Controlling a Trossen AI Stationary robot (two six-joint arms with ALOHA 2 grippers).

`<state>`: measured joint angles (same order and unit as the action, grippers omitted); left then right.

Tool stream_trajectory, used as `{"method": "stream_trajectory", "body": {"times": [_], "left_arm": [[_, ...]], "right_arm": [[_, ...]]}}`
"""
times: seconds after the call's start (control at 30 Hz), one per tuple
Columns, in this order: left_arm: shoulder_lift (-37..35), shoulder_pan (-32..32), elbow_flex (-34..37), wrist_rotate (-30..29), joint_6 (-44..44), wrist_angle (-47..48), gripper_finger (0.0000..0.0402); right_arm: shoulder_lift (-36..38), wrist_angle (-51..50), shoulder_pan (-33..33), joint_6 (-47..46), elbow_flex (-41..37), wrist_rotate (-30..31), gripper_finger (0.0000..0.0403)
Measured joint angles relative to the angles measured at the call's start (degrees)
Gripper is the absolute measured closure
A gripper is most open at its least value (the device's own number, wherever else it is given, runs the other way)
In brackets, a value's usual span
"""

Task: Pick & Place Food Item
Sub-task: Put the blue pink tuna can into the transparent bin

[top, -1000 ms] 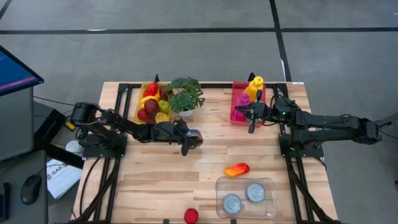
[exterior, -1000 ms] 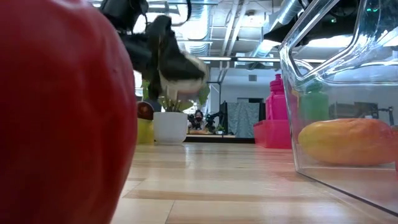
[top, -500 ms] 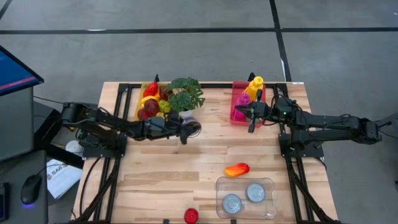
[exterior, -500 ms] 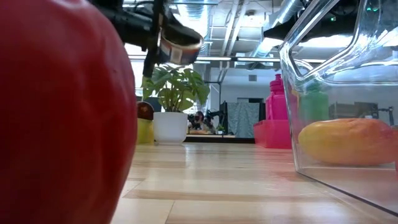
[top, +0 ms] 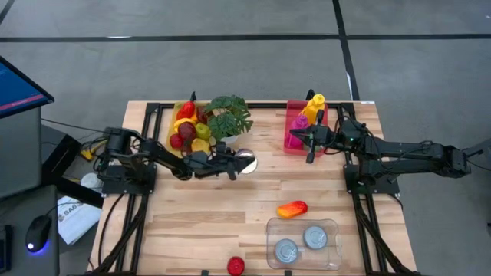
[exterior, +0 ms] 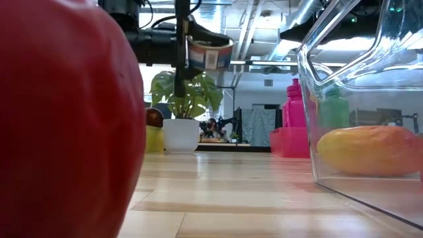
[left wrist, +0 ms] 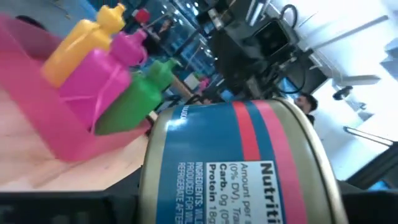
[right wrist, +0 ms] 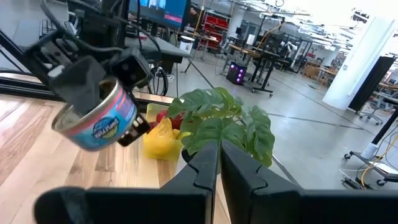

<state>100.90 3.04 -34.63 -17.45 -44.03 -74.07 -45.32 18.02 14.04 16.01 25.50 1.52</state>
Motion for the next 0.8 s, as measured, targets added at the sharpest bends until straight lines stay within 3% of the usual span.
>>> {"method": "stream_trajectory", "body": {"times": [0.3, 0.6, 0.8], "left_arm": [[7.78, 4.33, -2.60, -4.56, -4.44, -0.29, 0.0230], [5.09, 3.95, -2.78, -4.78, -1.48, -0.54, 0.0230], [2.45, 3.95, -2.78, -4.81, 2.01, -0.27, 0.0230]], "right_arm": [[0.00, 0.95, 0.00, -0.04, 0.00, 0.00, 0.0388], [0.00, 0.96, -0.08, -3.10, 0.00, -0.02, 0.0388], [0.00, 0.51, -0.19, -13.77, 0.00, -0.04, 0.0388]]}}
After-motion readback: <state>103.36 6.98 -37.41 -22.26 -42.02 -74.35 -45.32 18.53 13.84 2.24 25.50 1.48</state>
